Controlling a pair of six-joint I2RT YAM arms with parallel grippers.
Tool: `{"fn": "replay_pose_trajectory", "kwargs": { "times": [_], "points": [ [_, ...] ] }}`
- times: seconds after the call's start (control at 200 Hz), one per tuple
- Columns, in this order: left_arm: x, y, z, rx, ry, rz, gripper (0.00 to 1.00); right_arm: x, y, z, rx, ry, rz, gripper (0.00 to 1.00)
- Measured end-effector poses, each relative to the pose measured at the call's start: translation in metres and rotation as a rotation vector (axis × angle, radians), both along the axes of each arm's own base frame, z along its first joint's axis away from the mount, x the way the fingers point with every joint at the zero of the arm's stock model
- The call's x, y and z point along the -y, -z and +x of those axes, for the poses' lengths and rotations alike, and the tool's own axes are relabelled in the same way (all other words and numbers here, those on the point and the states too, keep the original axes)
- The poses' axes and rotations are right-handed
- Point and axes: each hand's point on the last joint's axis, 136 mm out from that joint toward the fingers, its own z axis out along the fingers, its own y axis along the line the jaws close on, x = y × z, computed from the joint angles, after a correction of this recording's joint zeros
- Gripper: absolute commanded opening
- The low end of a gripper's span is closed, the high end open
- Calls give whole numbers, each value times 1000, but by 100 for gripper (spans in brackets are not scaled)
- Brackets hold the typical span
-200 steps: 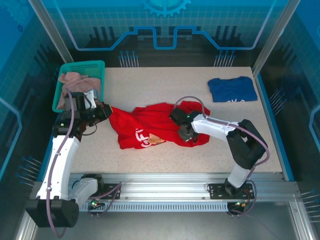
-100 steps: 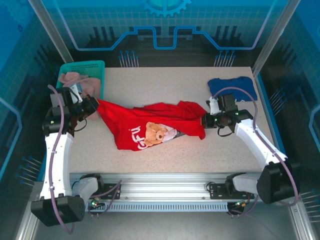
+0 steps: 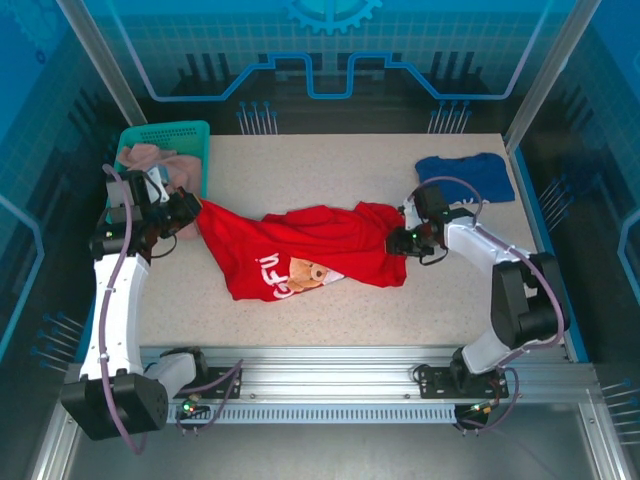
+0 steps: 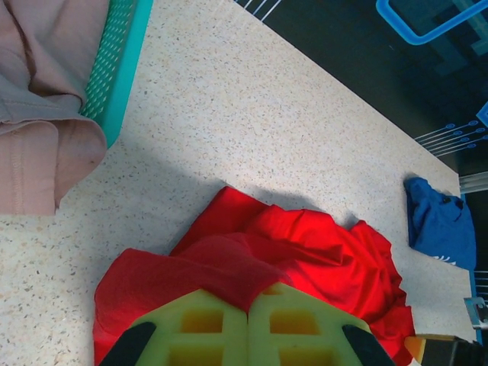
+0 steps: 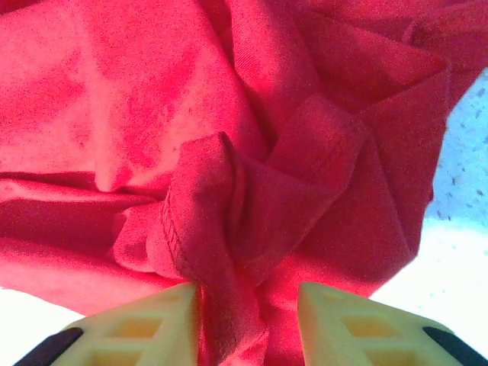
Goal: Fold the inside-out t-shirt
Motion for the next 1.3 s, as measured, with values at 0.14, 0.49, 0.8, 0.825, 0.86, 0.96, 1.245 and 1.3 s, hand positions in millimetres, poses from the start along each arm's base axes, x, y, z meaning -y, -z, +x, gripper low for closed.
{"fn": "replay_pose_trajectory", "kwargs": {
  "times": [0.14, 0.49, 0.8, 0.825, 0.86, 0.96, 1.245, 1.3],
  "points": [
    [2, 2, 0, -3, 10, -9, 0, -13, -15, -23, 65, -56, -79, 50],
    [7, 3, 0, 1, 32, -28, 0, -37, 16, -63, 54, -146, -341, 50],
    [8, 1, 2, 17, 41, -31, 0, -25, 41, -50, 35, -132, -555, 45],
    [8, 1, 2, 16, 42, -32, 0, -25, 41, -48, 40, -130, -565, 45],
    [8, 2, 2, 15, 43, -33, 0, -23, 40, -46, 47, -126, -578, 43],
    [9, 4, 1, 11, 43, -34, 0, -22, 37, -40, 66, -120, -600, 39],
    [8, 3, 2, 13, 43, -33, 0, -20, 31, -34, 90, -112, -622, 23],
    [8, 3, 2, 14, 43, -33, 0, -19, 31, -33, 90, -109, -623, 22]
  ]
}}
